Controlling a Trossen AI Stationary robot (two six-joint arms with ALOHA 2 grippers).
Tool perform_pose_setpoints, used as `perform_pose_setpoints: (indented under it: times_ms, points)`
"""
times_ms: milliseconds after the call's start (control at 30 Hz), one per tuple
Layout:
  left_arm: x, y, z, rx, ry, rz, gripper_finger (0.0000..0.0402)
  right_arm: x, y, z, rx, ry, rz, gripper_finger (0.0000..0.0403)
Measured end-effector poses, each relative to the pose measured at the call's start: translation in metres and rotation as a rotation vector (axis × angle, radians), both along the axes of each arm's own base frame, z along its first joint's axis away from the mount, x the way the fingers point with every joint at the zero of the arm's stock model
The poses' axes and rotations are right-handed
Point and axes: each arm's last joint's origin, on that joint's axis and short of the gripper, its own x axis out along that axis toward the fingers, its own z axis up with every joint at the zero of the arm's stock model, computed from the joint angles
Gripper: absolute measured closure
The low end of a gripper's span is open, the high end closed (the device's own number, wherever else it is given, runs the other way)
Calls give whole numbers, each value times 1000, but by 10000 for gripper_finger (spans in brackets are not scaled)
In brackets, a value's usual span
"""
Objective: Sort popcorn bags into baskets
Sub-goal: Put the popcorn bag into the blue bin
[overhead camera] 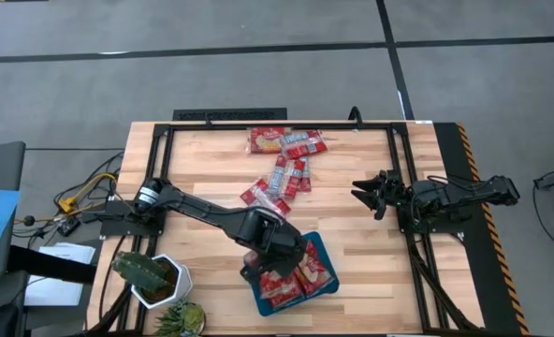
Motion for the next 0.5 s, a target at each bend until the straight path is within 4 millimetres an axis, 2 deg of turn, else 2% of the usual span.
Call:
perform_pose_setpoints:
  times_ms: [233,500]
  points:
    - [5,-2,-8,17,-64,4,395,0,0,0,0,0,0,168]
    - [2,0,-22,22,-18,-2,391,0,0,0,0,0,0,168]
